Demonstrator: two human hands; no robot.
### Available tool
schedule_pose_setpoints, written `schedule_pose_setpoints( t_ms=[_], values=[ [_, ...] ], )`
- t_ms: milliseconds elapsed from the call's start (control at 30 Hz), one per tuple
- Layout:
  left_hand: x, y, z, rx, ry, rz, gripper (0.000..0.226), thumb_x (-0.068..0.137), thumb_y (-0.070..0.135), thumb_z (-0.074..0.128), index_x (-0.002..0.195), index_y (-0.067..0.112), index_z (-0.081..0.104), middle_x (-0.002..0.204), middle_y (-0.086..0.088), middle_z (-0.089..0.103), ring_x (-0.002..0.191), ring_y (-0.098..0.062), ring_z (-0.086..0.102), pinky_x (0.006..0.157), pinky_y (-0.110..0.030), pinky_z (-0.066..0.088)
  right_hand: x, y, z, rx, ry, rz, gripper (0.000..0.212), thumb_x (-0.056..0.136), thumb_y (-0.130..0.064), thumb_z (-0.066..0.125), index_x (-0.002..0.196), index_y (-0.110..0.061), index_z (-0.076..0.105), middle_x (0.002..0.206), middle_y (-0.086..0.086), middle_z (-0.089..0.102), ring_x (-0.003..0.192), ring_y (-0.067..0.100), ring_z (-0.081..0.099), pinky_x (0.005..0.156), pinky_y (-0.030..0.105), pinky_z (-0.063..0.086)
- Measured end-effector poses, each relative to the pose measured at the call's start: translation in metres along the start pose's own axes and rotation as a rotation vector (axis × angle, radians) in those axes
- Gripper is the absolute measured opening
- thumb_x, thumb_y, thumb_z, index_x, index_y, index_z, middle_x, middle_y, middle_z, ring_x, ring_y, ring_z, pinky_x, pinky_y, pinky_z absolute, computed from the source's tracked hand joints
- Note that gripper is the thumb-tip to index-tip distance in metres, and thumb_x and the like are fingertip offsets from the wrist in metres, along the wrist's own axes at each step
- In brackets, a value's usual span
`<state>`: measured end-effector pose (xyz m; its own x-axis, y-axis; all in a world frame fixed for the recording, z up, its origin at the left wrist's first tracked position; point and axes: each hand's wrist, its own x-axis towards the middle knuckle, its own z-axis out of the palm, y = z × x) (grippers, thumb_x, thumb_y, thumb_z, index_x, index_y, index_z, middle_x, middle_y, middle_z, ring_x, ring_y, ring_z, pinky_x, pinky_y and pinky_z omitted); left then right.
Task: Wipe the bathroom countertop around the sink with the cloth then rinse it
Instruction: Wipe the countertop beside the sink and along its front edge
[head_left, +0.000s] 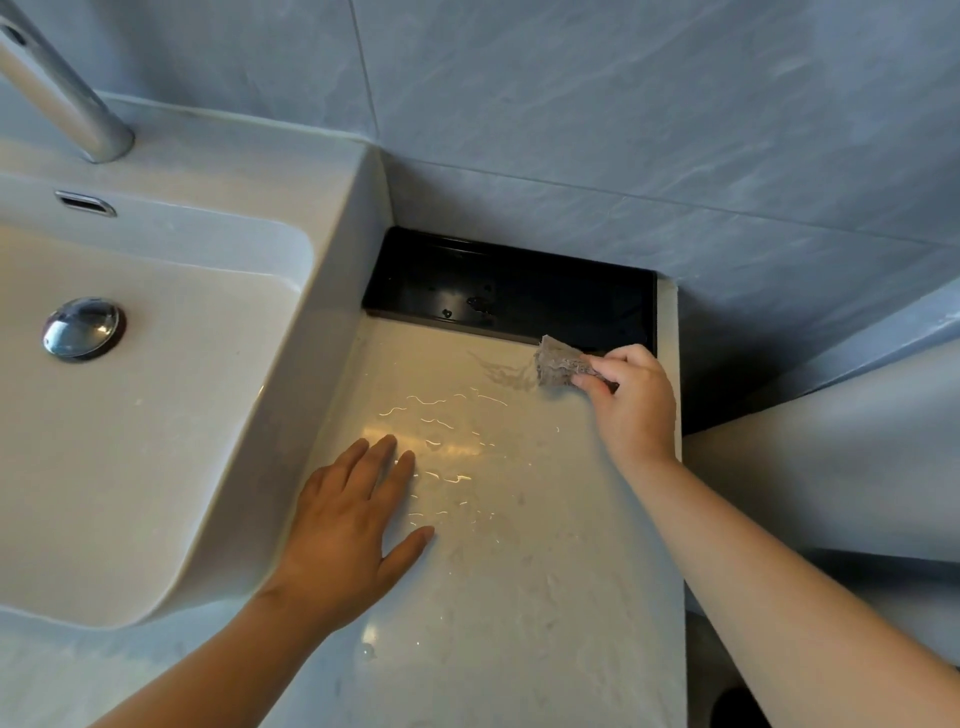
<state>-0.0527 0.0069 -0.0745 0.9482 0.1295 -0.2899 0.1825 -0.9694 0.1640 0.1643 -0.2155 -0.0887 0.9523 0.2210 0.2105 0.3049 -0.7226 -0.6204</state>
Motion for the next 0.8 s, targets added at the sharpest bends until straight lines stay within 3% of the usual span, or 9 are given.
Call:
schedule_pose_setpoints(
  t_ms=[300, 433, 567, 667, 800],
  values=[
    [0.0, -0.001, -0.002, -0.001, 0.005, 0.004, 0.075, 0.088, 0.073, 0.018, 0.146, 0.027, 0.031, 0.153, 0.0, 0.031, 0.14, -0.028, 0.029, 0.107, -0.048, 0.028, -0.044, -0.018, 0.007, 0.093, -0.019, -0.047, 0.019, 0.081, -0.02, 0.072, 0.098, -0.009, 0.073, 0.083, -0.004, 0.053, 0.077, 0.015, 0.053, 0.063, 0.023, 0.044],
    [0.0, -0.003, 0.0, -0.007, 0.011, 0.006, 0.075, 0.087, 0.073, 0.019, 0.147, 0.029, 0.027, 0.155, 0.001, 0.027, 0.142, -0.025, 0.024, 0.109, -0.046, 0.024, -0.082, -0.03, 0.003, 0.13, -0.103, -0.079, 0.017, 0.079, -0.016, 0.075, 0.094, -0.008, 0.073, 0.082, -0.005, 0.051, 0.075, 0.014, 0.052, 0.061, 0.022, 0.045],
    [-0.001, -0.003, 0.001, -0.016, 0.021, 0.01, 0.076, 0.087, 0.074, 0.018, 0.148, 0.03, 0.023, 0.156, 0.002, 0.022, 0.143, -0.024, 0.019, 0.11, -0.043, 0.018, -0.101, -0.038, -0.008, 0.163, -0.232, -0.028, 0.009, 0.078, -0.016, 0.076, 0.084, -0.009, 0.074, 0.077, -0.008, 0.05, 0.072, 0.006, 0.053, 0.059, 0.012, 0.04],
    [-0.001, -0.002, 0.0, -0.049, 0.029, 0.004, 0.079, 0.085, 0.076, 0.014, 0.149, 0.031, 0.018, 0.158, 0.005, 0.015, 0.145, -0.022, 0.011, 0.112, -0.041, 0.012, -0.079, -0.044, -0.019, 0.186, -0.211, -0.029, 0.008, 0.079, -0.02, 0.073, 0.082, -0.012, 0.073, 0.078, -0.009, 0.051, 0.072, 0.005, 0.052, 0.059, 0.013, 0.039],
    [-0.008, 0.002, -0.003, -0.153, 0.06, 0.009, 0.078, 0.085, 0.073, 0.015, 0.15, 0.03, 0.009, 0.159, 0.006, 0.006, 0.146, -0.017, 0.006, 0.115, -0.036, 0.01, -0.014, -0.041, -0.008, 0.057, -0.099, -0.091, 0.016, 0.083, -0.024, 0.07, 0.094, -0.013, 0.074, 0.083, -0.004, 0.054, 0.077, 0.013, 0.051, 0.061, 0.022, 0.042]
  ],
)
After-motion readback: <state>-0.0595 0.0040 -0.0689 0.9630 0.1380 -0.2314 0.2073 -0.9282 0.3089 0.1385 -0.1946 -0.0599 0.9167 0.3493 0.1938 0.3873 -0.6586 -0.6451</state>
